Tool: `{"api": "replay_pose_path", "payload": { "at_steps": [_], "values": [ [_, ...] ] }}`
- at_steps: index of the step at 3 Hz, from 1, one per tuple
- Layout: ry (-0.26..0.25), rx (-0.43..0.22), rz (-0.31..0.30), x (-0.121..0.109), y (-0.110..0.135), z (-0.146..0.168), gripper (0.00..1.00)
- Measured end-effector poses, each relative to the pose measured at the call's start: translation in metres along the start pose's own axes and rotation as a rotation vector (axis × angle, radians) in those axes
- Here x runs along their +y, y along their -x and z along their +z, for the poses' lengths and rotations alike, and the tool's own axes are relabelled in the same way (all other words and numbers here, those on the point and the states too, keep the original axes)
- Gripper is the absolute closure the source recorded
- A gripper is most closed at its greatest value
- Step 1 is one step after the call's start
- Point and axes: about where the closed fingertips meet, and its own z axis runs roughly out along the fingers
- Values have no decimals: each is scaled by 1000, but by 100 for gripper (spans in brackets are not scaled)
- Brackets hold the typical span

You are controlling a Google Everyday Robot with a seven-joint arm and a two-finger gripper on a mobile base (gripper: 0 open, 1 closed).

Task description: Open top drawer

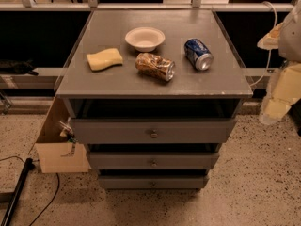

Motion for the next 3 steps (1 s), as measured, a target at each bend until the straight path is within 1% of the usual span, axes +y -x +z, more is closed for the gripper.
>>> {"api": "replay_pose_path", "payload": {
  "at_steps": [1, 2, 3],
  "values": [
    [0, 0, 0, 0, 0, 0, 0],
    [-5, -25, 63, 4, -11, 4, 0],
    [-2, -115, 203, 13, -24, 17, 0]
  ]
}}
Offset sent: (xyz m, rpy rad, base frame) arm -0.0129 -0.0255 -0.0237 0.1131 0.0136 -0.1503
